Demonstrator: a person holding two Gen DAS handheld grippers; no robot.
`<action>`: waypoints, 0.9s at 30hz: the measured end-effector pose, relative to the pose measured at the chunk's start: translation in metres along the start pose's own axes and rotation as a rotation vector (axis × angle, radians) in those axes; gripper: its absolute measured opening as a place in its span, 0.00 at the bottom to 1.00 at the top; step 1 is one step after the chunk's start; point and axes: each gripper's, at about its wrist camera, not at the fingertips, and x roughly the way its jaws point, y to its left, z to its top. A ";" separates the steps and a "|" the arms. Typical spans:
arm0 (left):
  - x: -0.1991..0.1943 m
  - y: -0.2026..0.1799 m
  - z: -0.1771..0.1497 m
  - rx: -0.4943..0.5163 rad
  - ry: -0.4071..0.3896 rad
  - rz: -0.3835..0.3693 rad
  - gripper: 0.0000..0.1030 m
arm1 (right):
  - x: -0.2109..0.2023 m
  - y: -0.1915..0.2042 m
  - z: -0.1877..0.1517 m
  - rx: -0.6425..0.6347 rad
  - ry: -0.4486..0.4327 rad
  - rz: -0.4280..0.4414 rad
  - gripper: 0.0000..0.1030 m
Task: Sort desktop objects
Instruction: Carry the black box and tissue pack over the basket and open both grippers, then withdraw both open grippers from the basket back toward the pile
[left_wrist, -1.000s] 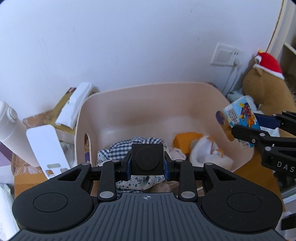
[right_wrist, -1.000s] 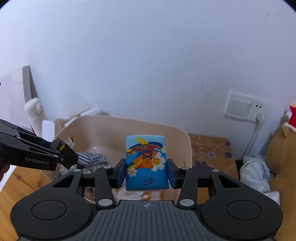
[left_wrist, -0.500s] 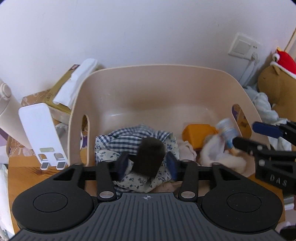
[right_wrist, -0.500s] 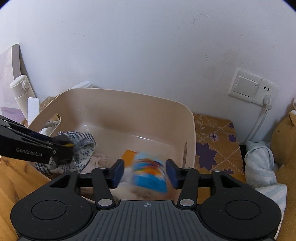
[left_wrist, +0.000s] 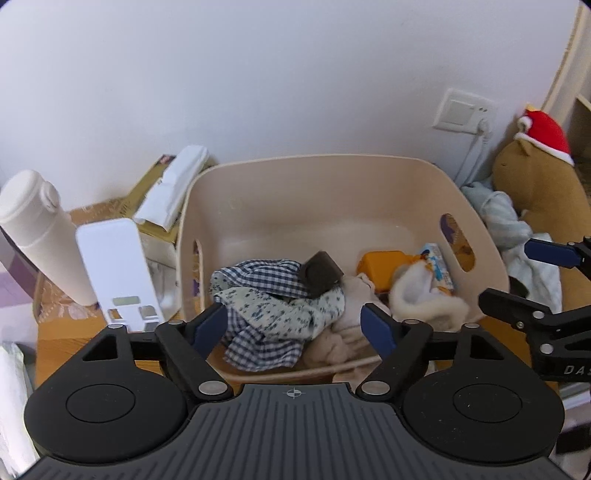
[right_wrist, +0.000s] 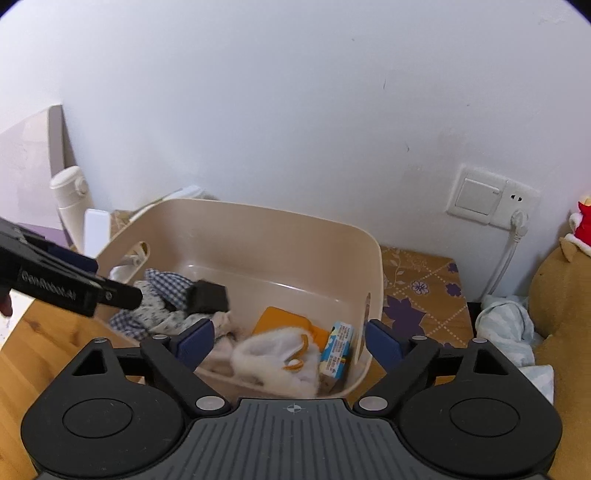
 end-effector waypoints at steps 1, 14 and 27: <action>-0.005 0.002 -0.003 0.008 -0.005 -0.005 0.79 | -0.006 0.001 -0.005 0.004 -0.006 0.006 0.93; -0.035 0.023 -0.065 0.011 0.057 -0.071 0.80 | -0.037 0.025 -0.064 -0.019 0.085 0.069 1.00; -0.034 -0.007 -0.141 0.023 0.236 -0.165 0.80 | -0.035 0.053 -0.099 -0.152 0.228 0.159 1.00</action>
